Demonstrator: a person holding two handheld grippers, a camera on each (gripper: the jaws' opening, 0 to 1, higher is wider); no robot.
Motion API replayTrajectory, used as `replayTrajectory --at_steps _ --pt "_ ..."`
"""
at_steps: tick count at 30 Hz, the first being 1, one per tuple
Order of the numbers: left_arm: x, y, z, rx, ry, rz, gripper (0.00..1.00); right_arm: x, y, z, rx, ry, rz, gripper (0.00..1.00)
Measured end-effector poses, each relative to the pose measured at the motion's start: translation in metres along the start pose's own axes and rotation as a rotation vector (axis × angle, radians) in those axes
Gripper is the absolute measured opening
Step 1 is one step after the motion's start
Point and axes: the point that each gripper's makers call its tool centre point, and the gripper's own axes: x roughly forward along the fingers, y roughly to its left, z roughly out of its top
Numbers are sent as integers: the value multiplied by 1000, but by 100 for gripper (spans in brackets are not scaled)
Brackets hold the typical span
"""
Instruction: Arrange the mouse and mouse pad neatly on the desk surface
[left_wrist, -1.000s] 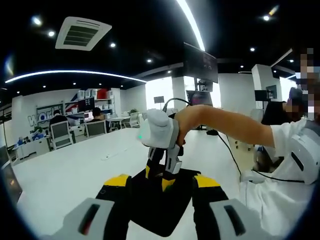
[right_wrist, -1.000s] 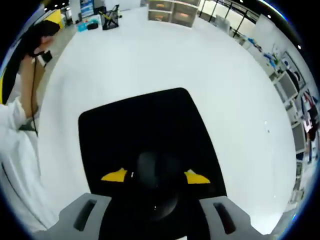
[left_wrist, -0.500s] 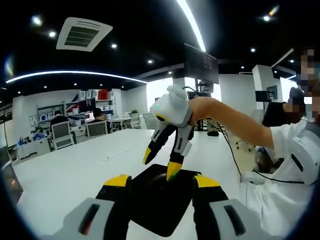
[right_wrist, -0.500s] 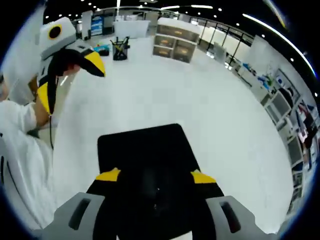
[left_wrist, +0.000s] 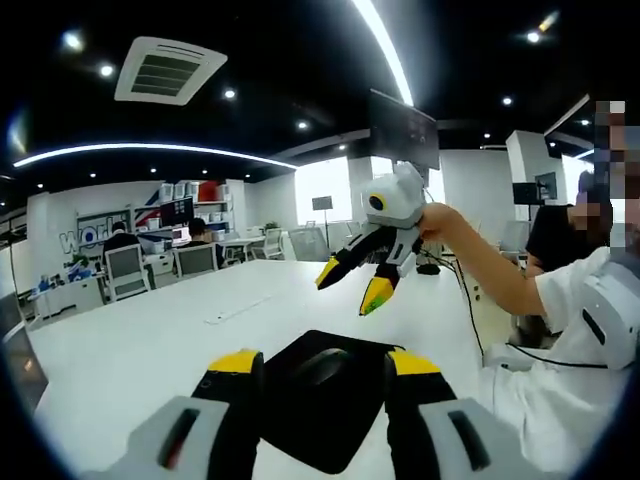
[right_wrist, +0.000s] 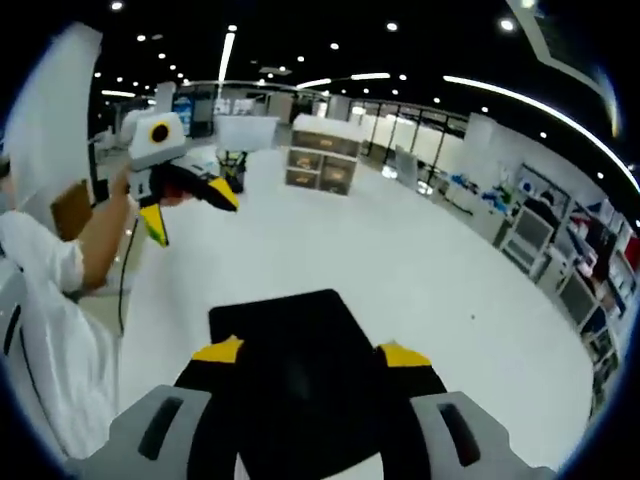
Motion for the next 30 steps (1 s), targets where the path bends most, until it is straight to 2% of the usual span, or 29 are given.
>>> replayTrajectory --at_steps 5,8,17,23,30 --pt "-2 0 1 7 -3 4 49 -20 -1 -9 11 -46 -47 52" --pt "-4 3 3 5 -9 9 49 -31 -2 -10 25 -97 -61 53" --pt "-8 6 5 3 -18 19 49 -58 -10 -15 71 -196 -107 53" --pt "-10 6 5 4 -18 20 49 -69 -10 -15 81 -254 -127 53" --pt "-10 7 6 6 -19 18 49 -70 0 -23 78 -305 -132 54"
